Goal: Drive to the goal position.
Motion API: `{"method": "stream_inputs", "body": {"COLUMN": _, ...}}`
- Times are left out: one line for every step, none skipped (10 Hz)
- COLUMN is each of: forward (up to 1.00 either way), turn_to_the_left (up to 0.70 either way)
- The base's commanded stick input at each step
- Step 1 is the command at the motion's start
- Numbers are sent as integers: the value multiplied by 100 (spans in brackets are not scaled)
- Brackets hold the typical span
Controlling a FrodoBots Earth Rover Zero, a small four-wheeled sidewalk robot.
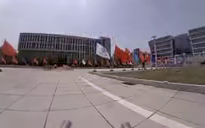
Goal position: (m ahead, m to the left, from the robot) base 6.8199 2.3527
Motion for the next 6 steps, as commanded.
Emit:
{"method": "stream_inputs", "body": {"forward": 100, "turn_to_the_left": 14}}
{"method": "stream_inputs", "body": {"forward": 100, "turn_to_the_left": 32}}
{"method": "stream_inputs", "body": {"forward": 100, "turn_to_the_left": 33}}
{"method": "stream_inputs", "body": {"forward": 100, "turn_to_the_left": 0}}
{"method": "stream_inputs", "body": {"forward": 100, "turn_to_the_left": 0}}
{"method": "stream_inputs", "body": {"forward": 100, "turn_to_the_left": 0}}
